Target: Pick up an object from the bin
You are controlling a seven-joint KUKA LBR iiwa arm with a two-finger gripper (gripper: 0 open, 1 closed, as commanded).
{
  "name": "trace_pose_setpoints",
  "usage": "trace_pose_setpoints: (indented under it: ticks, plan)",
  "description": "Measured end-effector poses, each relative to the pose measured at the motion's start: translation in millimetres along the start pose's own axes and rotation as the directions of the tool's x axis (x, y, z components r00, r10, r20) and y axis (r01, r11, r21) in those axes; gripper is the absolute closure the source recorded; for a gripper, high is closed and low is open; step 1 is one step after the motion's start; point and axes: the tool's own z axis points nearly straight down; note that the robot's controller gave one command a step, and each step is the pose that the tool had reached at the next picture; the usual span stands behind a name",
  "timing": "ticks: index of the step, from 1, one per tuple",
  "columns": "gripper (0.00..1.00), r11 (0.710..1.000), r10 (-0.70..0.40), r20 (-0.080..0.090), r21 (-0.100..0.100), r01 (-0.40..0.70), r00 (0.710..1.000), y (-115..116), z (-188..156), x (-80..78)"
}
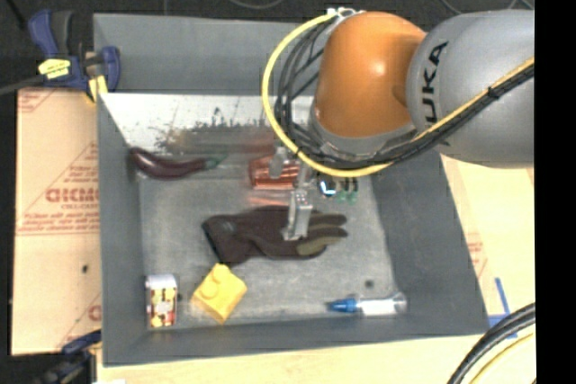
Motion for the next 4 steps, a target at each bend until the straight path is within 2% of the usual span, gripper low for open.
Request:
trace_pose_setpoints:
  ticks: [1,2,3,4]
  plan:
    - [0.0,1.0,0.0,0.0,0.0,0.0,1.0,0.0,0.0,0.0]
    - [0.0,0.999,0.036,0.007,-0.001,-0.036,0.999,-1.8,10.9,2.6]
    - [0.0,0.988,0.153,0.006,-0.002,-0.153,0.988,5.8,79.5,11.8]
    - [0.0,0.993,0.121,0.008,-0.001,-0.121,0.993,12.0,120.8,1.6]
